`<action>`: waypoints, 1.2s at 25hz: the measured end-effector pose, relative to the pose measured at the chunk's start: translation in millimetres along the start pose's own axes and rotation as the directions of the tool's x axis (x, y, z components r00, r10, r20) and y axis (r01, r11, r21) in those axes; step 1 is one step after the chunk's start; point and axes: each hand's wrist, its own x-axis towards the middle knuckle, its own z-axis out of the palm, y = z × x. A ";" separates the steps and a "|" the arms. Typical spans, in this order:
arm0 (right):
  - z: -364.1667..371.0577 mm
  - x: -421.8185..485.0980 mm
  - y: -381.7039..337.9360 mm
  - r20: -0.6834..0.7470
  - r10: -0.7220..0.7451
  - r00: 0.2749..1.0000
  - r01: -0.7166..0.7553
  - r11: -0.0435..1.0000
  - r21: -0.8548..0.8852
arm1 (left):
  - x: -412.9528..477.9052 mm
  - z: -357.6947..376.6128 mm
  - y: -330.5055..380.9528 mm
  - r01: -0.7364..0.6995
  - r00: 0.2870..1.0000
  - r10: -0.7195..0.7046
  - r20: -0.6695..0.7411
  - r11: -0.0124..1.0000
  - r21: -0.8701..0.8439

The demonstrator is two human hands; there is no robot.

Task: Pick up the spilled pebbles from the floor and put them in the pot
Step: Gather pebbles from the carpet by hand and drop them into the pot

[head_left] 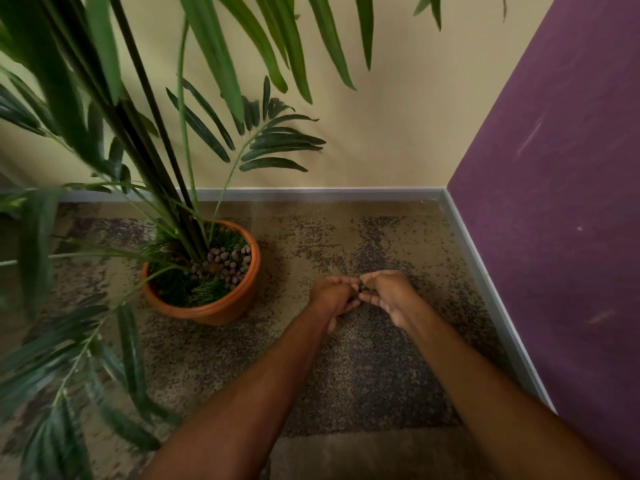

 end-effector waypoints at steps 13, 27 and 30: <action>62.1 -68.1 -78.8 0.001 -0.216 0.976 0.216 0.976 0.015 | -89.3 -44.4 92.2 -0.230 0.971 0.229 -0.074 0.973 -0.004; 184.7 -125.1 -112.2 0.262 -0.215 0.941 0.202 0.976 0.076 | -155.3 -138.7 165.6 -0.239 0.940 0.235 -0.246 0.971 0.015; 202.2 -132.7 -102.4 0.298 -0.187 0.936 0.172 0.982 0.076 | -164.3 -147.3 164.5 -0.127 0.968 0.112 -0.225 0.990 -0.055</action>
